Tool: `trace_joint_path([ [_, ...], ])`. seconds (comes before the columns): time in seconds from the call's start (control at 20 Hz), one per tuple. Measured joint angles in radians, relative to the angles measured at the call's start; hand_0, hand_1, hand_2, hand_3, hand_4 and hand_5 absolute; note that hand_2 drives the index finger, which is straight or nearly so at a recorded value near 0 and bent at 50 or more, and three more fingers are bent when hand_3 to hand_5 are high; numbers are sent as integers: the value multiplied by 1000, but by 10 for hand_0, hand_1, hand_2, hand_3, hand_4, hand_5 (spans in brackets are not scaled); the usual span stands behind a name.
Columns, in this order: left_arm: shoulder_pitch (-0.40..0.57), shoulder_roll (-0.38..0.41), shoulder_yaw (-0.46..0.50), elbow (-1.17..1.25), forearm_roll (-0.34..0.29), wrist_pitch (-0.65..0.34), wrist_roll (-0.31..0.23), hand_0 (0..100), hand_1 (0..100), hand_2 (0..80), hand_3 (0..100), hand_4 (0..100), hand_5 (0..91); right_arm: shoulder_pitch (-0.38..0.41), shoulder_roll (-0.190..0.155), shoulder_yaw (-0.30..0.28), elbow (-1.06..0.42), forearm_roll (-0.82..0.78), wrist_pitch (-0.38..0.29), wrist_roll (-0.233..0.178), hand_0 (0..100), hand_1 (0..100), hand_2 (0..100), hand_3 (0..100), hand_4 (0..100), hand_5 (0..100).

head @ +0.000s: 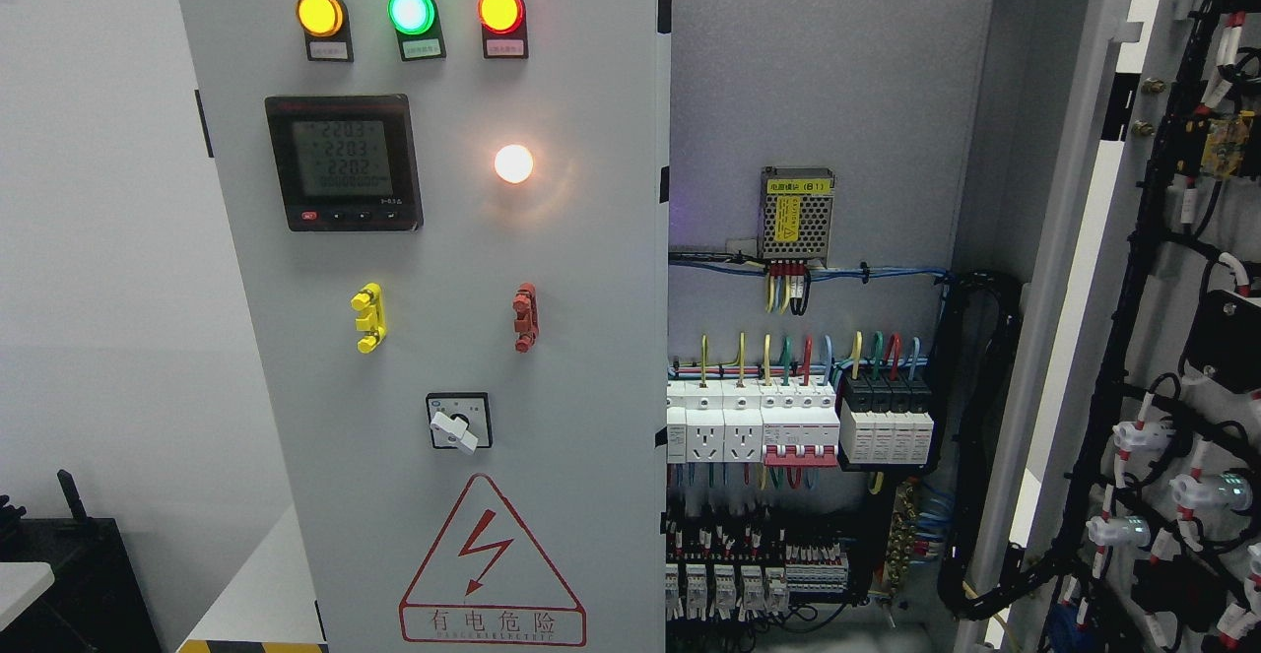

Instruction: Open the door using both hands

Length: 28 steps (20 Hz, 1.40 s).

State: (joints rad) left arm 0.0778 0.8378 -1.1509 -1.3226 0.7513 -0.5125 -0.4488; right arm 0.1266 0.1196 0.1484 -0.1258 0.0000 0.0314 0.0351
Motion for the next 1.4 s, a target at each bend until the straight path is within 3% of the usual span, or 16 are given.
trace_joint_path([
  [0.35, 59, -88, 23, 151, -25, -13, 4, 0, 0, 0, 0, 42, 0, 0, 0, 0, 0, 0, 0, 0, 0, 0, 0, 0, 0, 0],
  [0.65, 95, -197, 88, 321, -104, -55, -43, 0, 0, 0, 0, 42, 0, 0, 0, 0, 0, 0, 0, 5, 0, 0, 0, 0, 0, 0],
  [0.9, 115, -295, 139, 470, -158, -79, -52, 0, 0, 0, 0, 42, 0, 0, 0, 0, 0, 0, 0, 1, 0, 0, 0, 0, 0, 0],
  [1.4, 121, -467, 221, 763, -192, -88, -57, 0, 0, 0, 0, 42, 0, -1, 0, 0, 0, 0, 0, 0, 0, 0, 0, 0, 0, 0],
])
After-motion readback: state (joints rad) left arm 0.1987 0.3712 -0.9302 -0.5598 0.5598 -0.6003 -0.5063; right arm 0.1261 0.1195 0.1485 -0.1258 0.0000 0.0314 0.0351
